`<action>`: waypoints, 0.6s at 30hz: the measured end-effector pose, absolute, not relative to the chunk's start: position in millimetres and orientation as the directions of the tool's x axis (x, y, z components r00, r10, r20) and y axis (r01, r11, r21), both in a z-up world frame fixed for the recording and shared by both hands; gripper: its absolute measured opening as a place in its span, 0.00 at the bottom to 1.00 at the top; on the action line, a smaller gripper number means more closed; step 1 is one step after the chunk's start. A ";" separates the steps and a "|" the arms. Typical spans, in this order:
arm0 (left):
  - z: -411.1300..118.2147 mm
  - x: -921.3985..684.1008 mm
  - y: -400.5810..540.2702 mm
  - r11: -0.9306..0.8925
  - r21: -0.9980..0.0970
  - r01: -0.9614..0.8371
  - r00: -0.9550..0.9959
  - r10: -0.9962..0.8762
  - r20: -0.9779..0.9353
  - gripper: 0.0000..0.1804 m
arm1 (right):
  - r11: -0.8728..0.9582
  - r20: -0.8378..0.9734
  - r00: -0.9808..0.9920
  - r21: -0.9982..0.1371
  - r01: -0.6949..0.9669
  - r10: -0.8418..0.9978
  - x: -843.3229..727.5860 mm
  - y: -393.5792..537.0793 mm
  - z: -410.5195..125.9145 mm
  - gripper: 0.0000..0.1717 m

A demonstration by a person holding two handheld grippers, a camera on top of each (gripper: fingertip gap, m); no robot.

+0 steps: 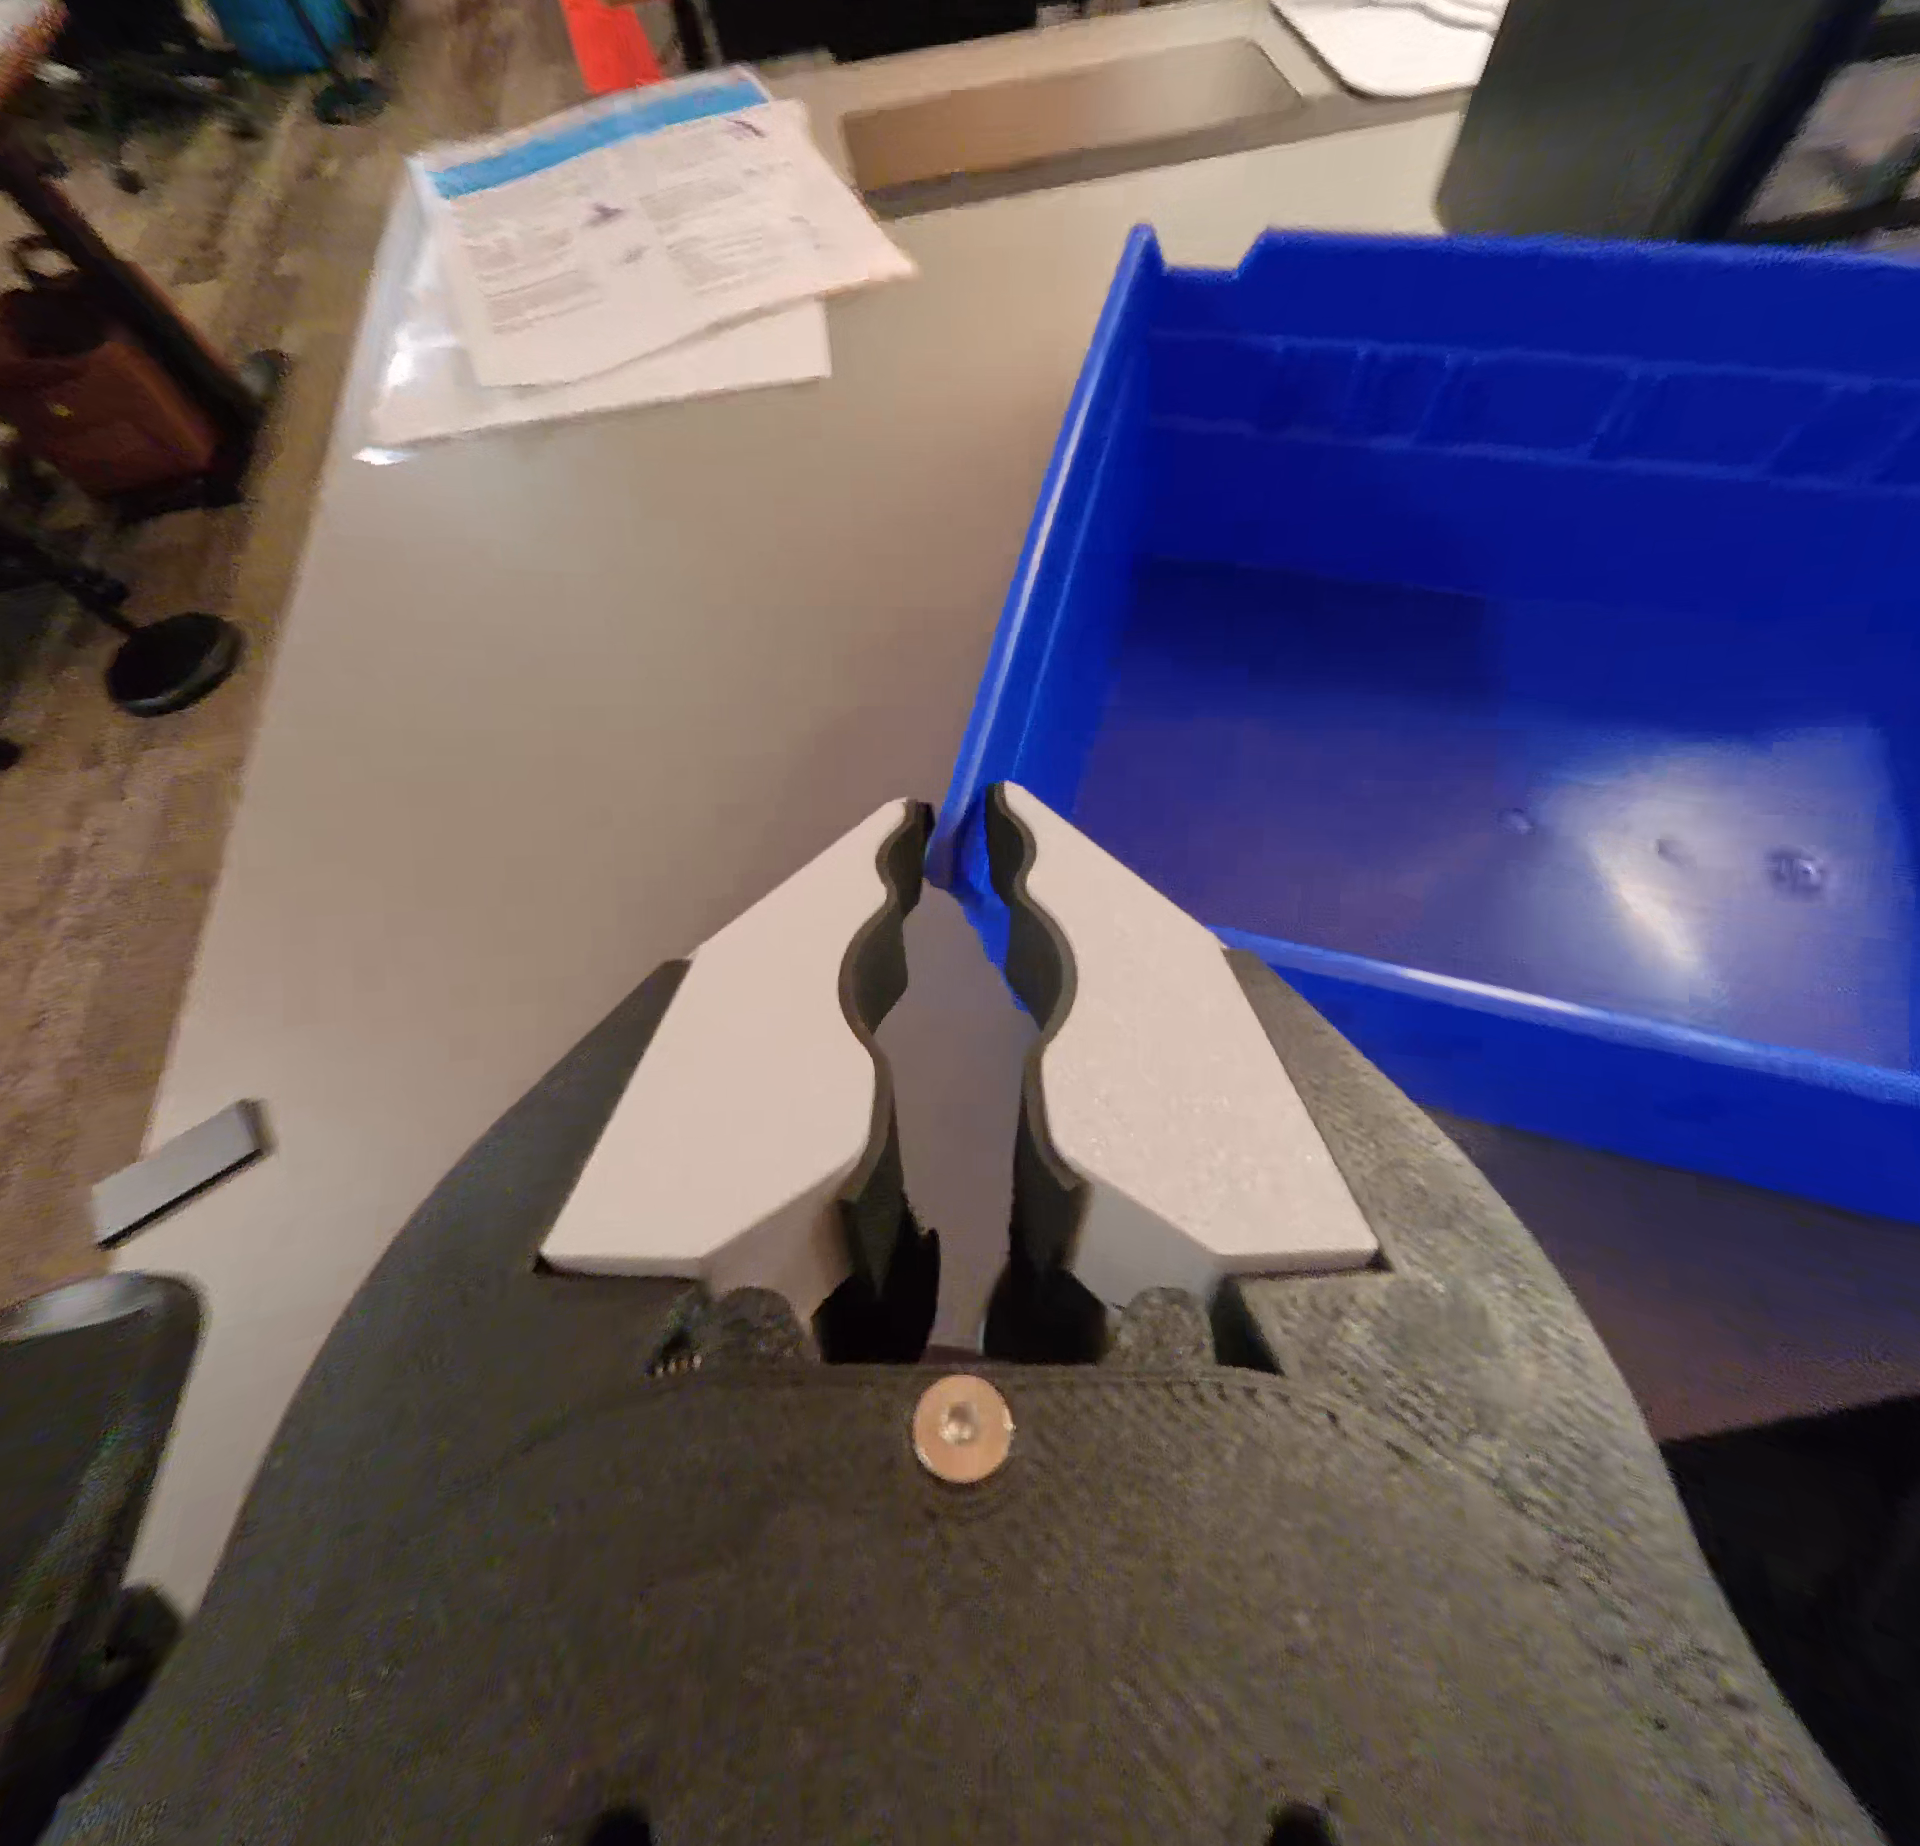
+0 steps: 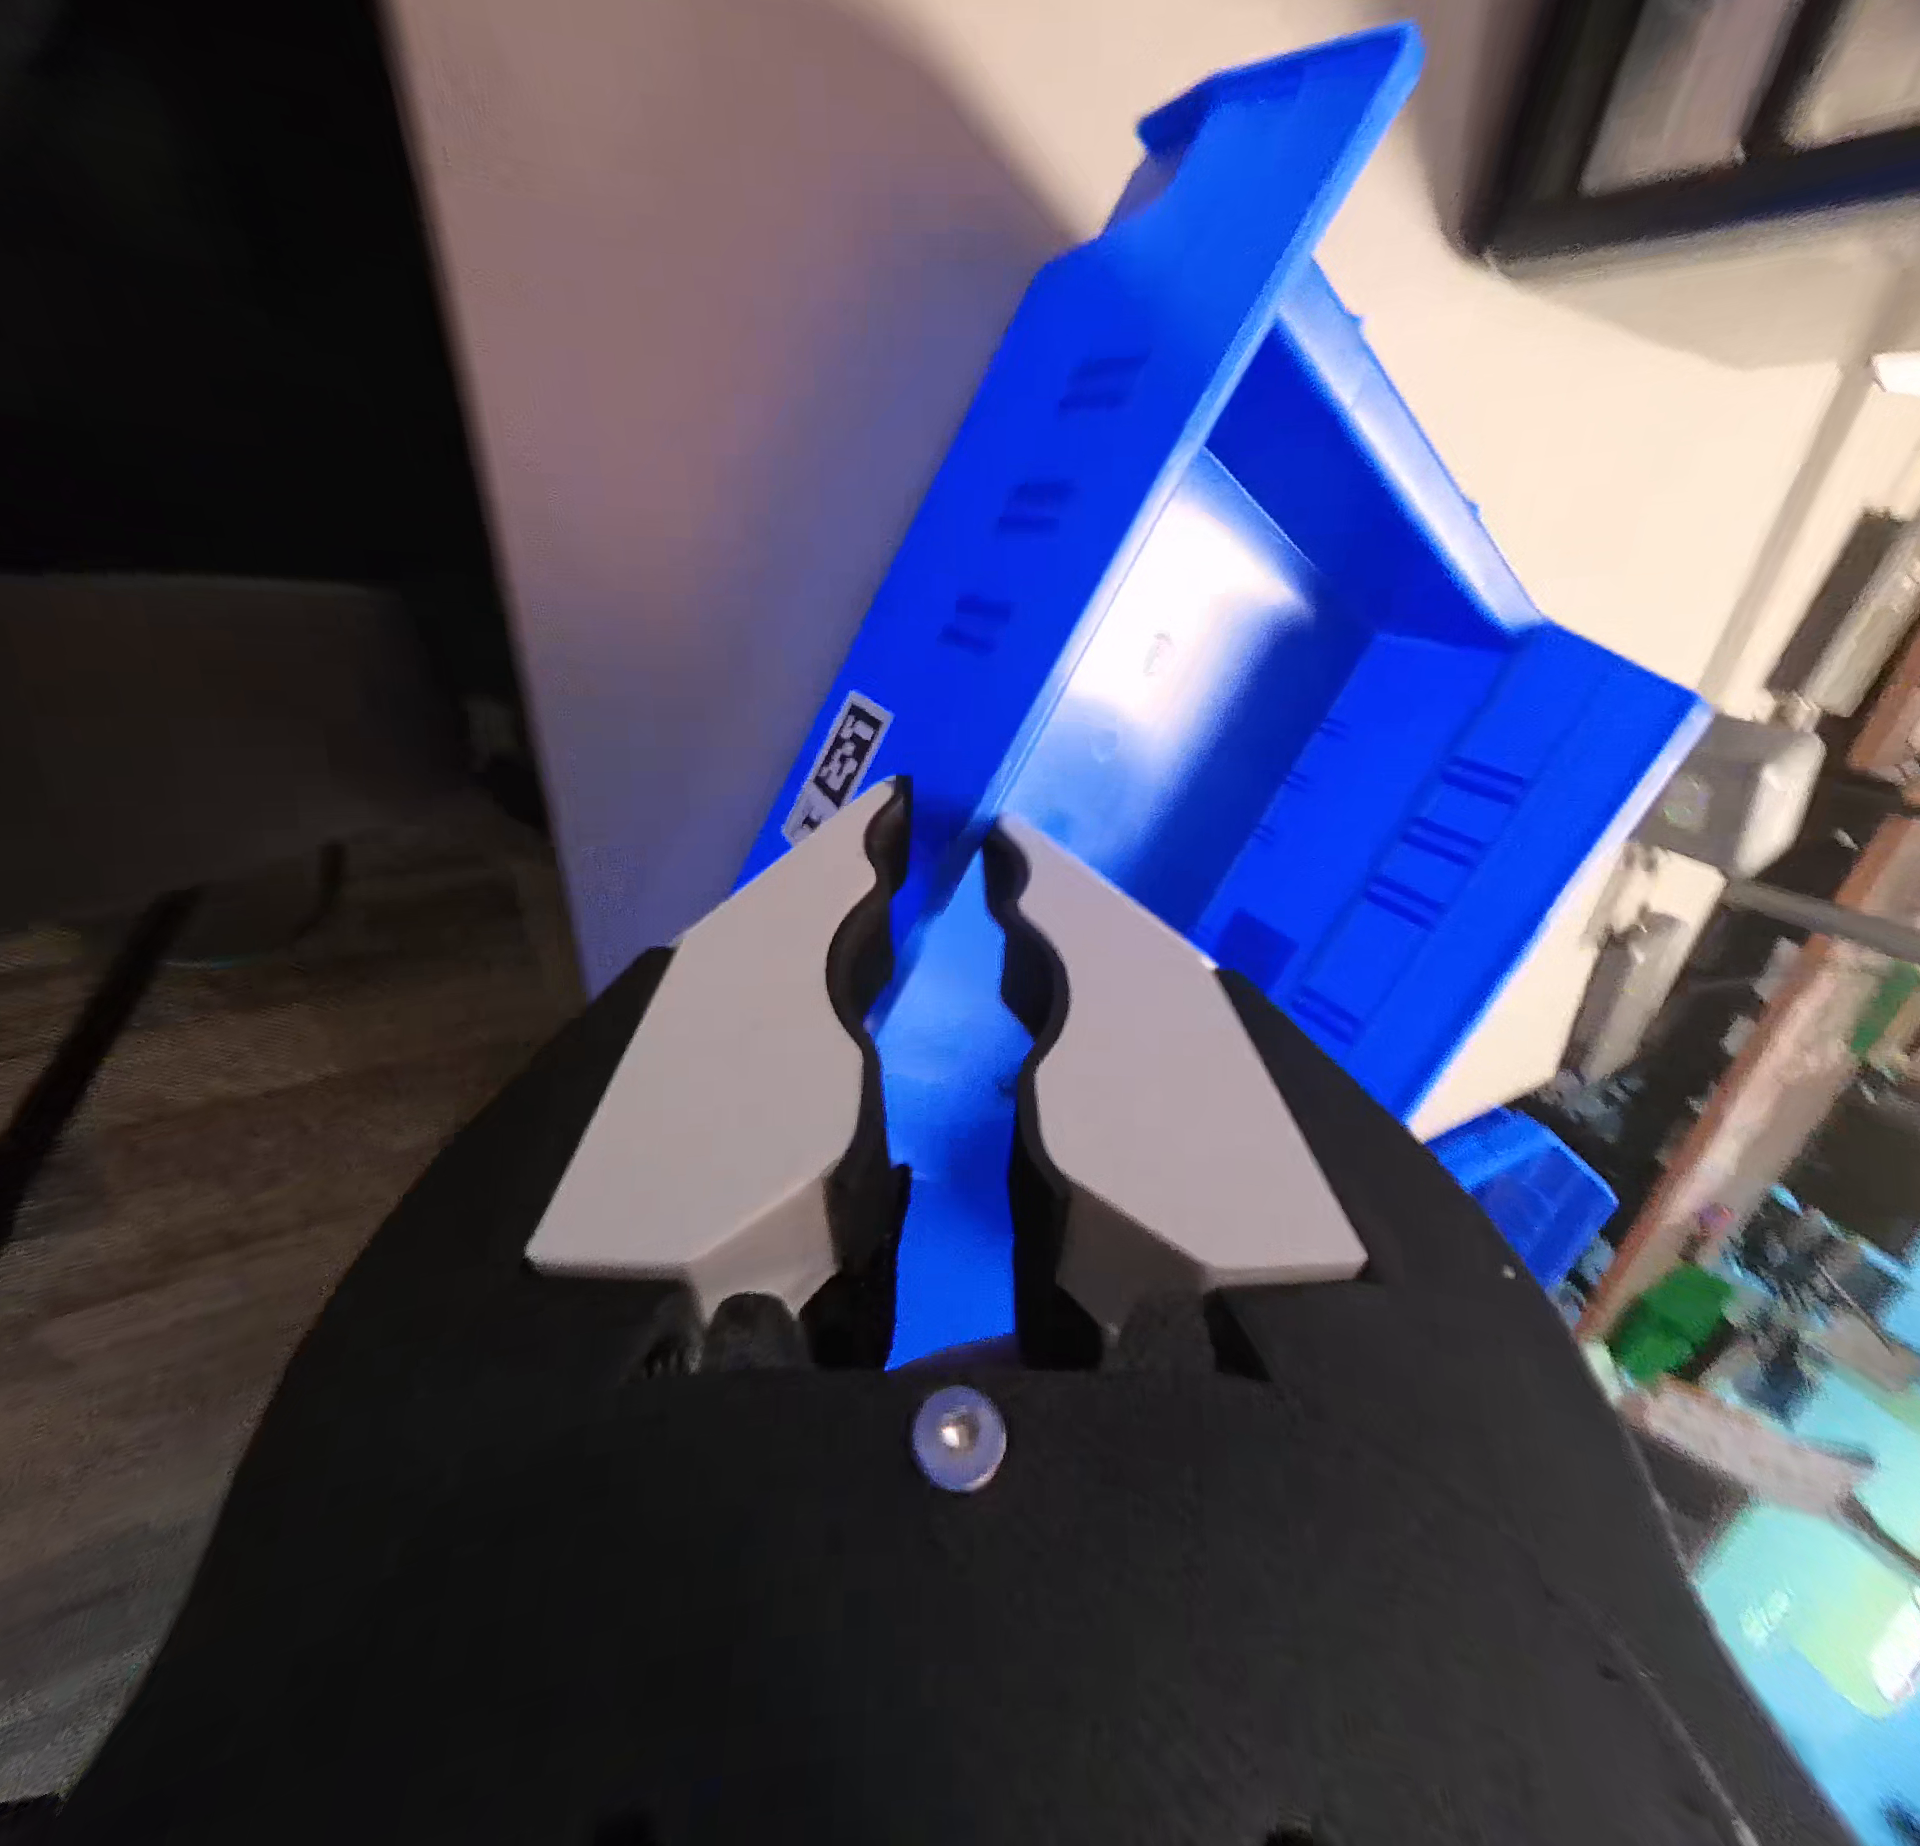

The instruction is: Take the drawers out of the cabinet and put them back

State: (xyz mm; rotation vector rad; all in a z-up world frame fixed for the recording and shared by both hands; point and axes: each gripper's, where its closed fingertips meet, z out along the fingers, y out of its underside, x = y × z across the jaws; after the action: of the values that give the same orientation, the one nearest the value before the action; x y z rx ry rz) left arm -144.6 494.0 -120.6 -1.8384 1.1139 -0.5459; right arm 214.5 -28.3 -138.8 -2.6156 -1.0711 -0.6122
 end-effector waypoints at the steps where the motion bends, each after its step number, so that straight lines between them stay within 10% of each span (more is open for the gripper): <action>1: -114.6 -146.5 495.8 -0.186 -0.869 -0.458 0.518 -0.851 -0.091 0.09 | -0.711 0.497 0.637 -0.056 0.701 0.589 221.5 -27.3 -134.9 0.14; 5: -86.5 -141.9 463.5 -0.135 -0.915 -0.380 0.499 -0.863 -0.080 0.22 | -0.759 0.540 0.709 -0.183 0.624 0.453 224.1 -18.7 -111.4 0.36; 10: -73.3 -100.1 313.9 0.074 -0.924 -0.374 0.038 -0.995 -0.095 0.32 | -0.768 0.453 0.838 -0.402 0.498 0.306 199.8 10.4 -114.5 0.40; 18: -140.0 -77.5 233.9 0.438 -0.694 -0.571 -0.308 -0.898 -0.314 0.19 | -0.826 0.540 0.748 -0.158 0.541 0.386 216.0 20.3 -154.3 0.12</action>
State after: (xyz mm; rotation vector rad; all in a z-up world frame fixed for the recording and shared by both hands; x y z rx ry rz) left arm -77.5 233.9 -140.0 -1.2316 2.0063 -0.6111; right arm 216.0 20.3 -154.3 -2.6429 -0.7203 -0.7194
